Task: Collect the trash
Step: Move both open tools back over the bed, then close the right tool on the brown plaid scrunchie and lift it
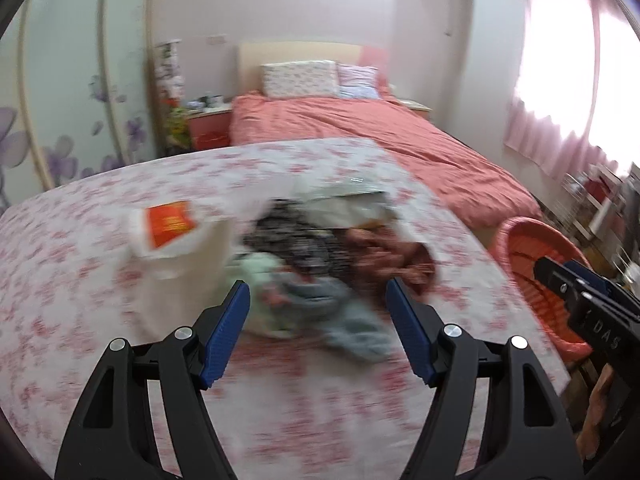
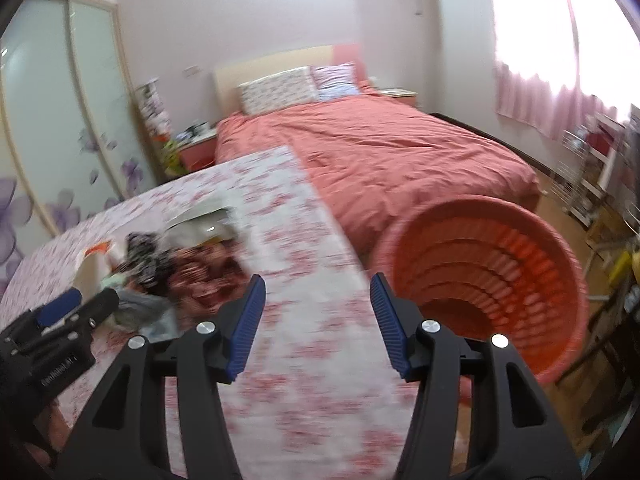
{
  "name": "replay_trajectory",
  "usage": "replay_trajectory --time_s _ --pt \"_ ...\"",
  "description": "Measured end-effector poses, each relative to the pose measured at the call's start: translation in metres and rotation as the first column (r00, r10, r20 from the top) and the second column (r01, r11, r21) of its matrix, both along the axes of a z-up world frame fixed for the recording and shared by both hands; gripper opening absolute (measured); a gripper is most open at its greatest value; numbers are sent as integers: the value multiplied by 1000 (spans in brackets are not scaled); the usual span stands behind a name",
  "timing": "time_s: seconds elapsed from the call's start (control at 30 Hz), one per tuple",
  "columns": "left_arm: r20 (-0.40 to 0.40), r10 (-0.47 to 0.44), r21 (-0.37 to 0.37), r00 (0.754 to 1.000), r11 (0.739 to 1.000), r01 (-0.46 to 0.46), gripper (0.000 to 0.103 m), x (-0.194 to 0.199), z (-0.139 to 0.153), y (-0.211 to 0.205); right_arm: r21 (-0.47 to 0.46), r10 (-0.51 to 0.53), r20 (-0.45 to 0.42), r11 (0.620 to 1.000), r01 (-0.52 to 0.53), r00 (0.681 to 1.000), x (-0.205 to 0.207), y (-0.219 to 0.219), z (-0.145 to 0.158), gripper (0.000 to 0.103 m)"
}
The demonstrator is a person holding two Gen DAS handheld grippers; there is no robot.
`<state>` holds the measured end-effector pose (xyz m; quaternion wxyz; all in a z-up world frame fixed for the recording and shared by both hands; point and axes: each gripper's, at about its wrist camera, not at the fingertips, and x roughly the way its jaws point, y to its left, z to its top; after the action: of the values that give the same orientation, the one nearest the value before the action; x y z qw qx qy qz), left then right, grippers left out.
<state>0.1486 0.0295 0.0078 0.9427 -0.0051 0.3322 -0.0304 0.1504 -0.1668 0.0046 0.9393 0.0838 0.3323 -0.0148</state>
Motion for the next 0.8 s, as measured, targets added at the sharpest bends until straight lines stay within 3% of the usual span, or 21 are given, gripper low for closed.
replay_trajectory --time_s 0.1,0.4,0.8 --pt "-3 46 -1 999 999 -46 71 0 -2 25 -11 58 -14 998 -58 998 13 34 -4 54" --pt "-28 148 -55 989 987 -149 71 3 -11 90 -21 132 -81 991 -134 988 54 82 -21 48" --pt "-50 162 -94 986 982 -166 71 7 -19 109 -61 148 -184 985 -162 972 81 101 -48 46"
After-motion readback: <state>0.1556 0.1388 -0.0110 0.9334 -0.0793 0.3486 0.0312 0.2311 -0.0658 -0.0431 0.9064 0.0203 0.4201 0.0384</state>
